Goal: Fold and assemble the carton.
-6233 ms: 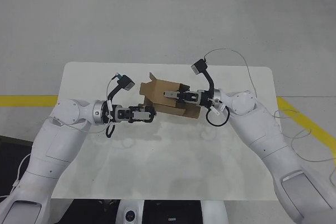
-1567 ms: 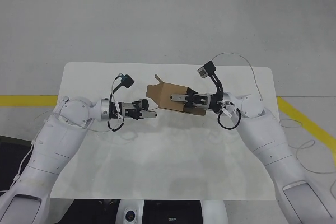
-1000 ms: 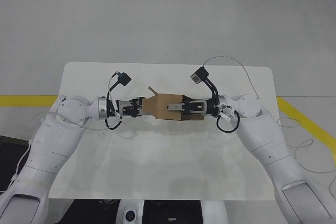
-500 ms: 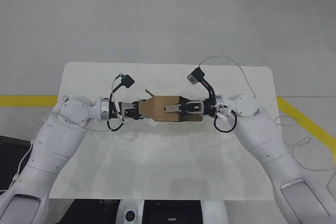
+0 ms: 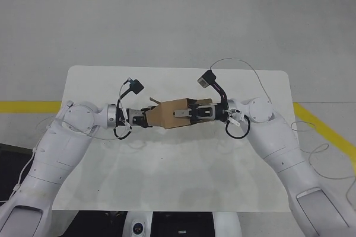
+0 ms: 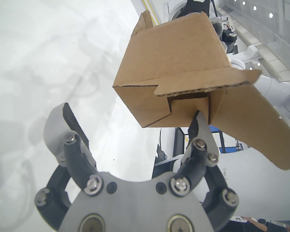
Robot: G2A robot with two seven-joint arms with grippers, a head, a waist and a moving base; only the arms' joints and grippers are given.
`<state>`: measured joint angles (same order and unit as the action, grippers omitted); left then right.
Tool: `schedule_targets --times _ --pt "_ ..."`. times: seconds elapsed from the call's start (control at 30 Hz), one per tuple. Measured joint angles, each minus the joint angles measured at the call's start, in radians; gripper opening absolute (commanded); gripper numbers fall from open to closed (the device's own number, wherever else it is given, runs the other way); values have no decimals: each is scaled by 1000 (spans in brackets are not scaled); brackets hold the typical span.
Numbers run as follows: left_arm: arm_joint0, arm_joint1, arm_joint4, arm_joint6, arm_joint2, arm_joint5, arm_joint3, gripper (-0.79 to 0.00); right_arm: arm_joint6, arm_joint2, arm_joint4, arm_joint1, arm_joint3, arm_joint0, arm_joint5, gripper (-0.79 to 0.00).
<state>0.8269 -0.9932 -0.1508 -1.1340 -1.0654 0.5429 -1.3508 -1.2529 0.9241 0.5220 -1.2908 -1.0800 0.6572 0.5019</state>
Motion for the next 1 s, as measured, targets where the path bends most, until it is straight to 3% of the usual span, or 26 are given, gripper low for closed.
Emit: schedule_targets --times 1.0 --pt "-42 10 13 113 -66 -11 126 0 -70 25 -5 13 -14 44 -60 -785"
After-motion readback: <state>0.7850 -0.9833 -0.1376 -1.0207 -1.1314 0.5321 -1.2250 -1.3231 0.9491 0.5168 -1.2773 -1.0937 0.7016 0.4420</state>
